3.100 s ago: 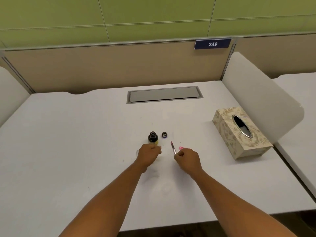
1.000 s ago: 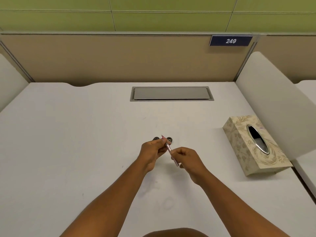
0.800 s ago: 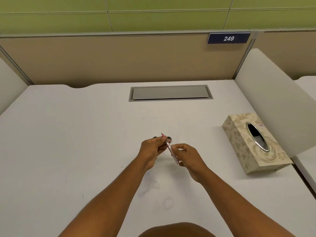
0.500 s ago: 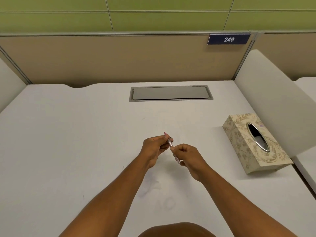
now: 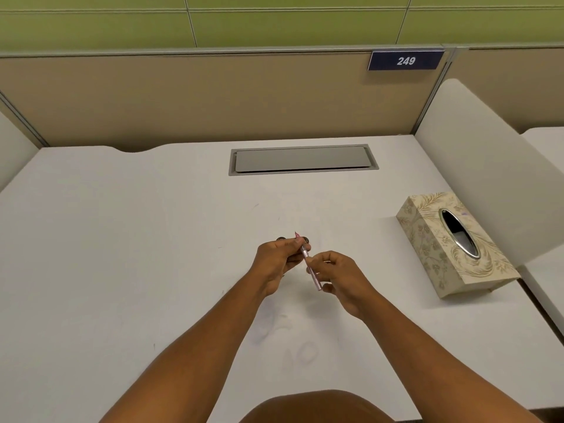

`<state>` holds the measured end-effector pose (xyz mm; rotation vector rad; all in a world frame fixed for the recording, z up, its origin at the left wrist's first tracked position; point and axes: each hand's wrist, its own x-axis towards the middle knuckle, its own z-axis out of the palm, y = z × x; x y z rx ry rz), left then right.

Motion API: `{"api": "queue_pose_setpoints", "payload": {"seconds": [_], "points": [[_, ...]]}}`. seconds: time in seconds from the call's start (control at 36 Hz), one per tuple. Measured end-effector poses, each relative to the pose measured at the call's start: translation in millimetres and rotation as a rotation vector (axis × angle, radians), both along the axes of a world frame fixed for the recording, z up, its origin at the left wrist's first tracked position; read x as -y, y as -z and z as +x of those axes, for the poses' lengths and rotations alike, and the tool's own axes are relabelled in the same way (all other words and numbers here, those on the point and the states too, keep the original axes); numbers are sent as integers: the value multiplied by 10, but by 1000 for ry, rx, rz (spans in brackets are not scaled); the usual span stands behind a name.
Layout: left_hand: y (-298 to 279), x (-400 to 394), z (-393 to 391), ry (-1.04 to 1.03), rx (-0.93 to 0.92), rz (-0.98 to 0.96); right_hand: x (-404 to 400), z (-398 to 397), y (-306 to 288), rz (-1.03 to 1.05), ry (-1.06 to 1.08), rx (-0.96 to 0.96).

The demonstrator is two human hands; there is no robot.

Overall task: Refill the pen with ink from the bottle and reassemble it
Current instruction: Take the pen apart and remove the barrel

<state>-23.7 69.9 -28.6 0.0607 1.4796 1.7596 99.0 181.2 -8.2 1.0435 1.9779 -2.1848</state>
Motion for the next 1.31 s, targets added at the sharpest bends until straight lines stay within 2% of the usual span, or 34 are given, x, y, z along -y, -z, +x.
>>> {"api": "queue_pose_setpoints", "payload": {"seconds": [0.28, 0.86, 1.06, 1.25, 1.31], "points": [[-25, 52, -7, -1, -7, -33, 90, -31, -46, -4, -43, 99], [-86, 116, 80, -54, 29, -29, 113, 37, 42, -40, -5, 14], [-84, 126, 137, -51, 40, -22, 129, 46, 25, -150, -27, 3], [-79, 139, 171, -56, 49, -24, 144, 75, 62, -130, 7, 18], [-79, 142, 185, -54, 51, -17, 142, 92, 53, -194, 4, 12]]}}
